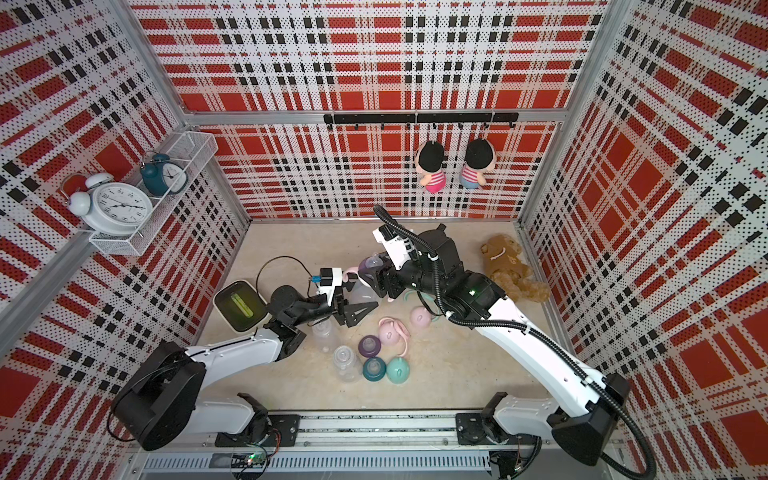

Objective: Assemble the baby bottles
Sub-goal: Screw the nipple onto the baby bottle.

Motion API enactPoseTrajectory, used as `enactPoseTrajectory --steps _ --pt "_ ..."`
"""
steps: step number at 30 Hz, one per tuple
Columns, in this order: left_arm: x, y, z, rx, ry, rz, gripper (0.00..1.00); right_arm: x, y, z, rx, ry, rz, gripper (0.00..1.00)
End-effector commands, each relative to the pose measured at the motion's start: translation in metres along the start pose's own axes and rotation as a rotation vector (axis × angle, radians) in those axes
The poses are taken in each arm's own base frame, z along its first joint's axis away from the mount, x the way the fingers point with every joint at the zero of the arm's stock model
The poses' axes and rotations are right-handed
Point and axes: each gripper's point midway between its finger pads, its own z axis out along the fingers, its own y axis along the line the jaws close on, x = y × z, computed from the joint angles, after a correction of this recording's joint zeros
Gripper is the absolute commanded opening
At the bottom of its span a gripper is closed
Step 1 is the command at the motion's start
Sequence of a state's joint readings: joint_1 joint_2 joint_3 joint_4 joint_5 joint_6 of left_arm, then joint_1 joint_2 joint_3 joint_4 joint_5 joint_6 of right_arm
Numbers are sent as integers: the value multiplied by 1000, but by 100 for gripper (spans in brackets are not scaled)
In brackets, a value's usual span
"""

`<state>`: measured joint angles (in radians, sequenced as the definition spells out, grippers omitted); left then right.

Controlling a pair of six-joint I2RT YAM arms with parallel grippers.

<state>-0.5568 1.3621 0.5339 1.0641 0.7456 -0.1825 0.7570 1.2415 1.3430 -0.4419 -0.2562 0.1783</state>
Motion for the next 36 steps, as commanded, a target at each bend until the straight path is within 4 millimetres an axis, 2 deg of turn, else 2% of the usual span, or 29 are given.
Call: enactPoseTrajectory --steps 1,9,13,16,18,23,25,27,31,34,36 --pt "-40 10 0 -67 -108 80 0 21 -2 8 3 65 27 67" --pt "-49 42 -4 -285 -155 88 0 32 -20 11 124 94 169 61" --pt "-48 57 -5 -412 -159 112 0 39 -22 18 185 97 286 60" --pt "-47 65 -7 -480 -163 120 0 43 -17 25 221 94 377 59" --pt "-48 69 -9 -522 -166 127 0 46 -19 27 307 90 432 59" --pt "-44 76 -8 -569 -154 132 0 48 -17 32 401 49 512 59" --pt "-42 76 -6 -570 -143 134 0 49 -21 30 440 27 536 67" --pt "-40 76 -5 -572 -133 137 0 44 -21 27 437 5 555 75" --pt "-37 72 -4 -531 -120 138 0 24 -13 16 379 -38 490 84" --pt "-37 67 -4 -471 -118 134 0 6 -10 6 329 -42 417 89" --pt "-38 60 -5 -423 -118 141 0 -6 -3 -2 254 -49 371 90"
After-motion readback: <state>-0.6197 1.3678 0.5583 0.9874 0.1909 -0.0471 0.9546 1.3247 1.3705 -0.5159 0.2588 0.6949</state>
